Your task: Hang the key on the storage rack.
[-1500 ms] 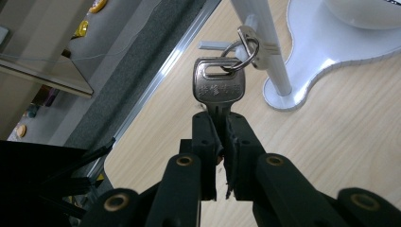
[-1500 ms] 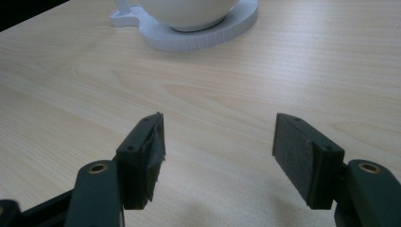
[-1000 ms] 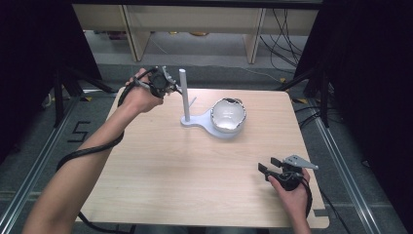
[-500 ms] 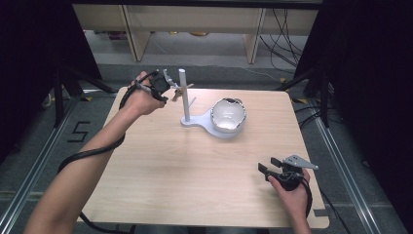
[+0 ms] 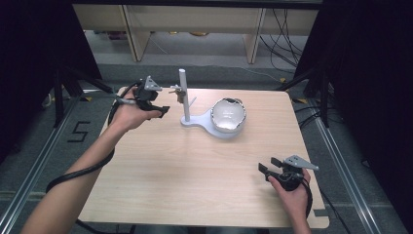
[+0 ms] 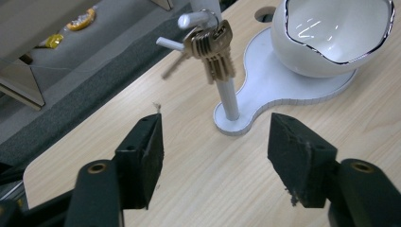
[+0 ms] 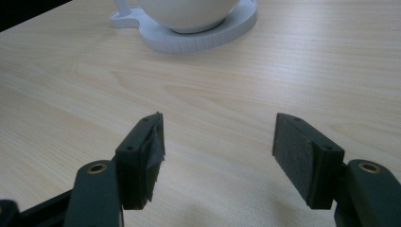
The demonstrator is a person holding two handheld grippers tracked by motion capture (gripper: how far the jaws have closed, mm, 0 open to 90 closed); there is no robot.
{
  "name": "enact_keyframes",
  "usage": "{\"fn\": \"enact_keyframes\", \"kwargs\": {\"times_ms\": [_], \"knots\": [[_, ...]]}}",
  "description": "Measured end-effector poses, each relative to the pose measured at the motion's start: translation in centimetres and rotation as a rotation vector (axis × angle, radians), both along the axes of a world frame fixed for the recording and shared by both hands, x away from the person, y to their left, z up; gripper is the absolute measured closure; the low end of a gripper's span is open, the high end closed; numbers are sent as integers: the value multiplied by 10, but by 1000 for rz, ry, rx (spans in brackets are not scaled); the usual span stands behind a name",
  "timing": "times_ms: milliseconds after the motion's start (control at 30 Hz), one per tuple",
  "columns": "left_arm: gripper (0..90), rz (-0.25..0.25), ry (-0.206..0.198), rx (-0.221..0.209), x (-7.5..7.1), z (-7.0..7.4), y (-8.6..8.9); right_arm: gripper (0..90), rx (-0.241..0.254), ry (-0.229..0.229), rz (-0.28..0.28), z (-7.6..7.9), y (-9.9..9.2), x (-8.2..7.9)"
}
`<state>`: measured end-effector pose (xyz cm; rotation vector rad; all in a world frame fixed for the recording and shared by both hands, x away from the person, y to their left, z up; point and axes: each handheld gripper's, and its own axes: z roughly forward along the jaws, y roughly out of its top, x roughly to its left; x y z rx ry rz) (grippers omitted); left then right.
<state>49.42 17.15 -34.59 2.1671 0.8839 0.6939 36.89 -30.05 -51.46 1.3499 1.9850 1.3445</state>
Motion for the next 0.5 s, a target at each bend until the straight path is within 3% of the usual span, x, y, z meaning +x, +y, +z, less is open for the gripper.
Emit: {"fn": "enact_keyframes", "kwargs": {"times_ms": [67, 333, 467, 500], "knots": [[332, 2, 1, -18, -7, -2, 6, 358, -2, 14, 5, 1, 0, -1], [311, 40, -45, -155, -43, -28, 29, 357, 2, -5, -4, 0, 0, -1], [311, 51, -47, -191, -56, -46, 36, 357, -11, -21, -12, 0, -1, -1], [312, 52, -48, -194, -58, -50, 38, 357, 5, -6, -6, 1, 0, -1]]}}
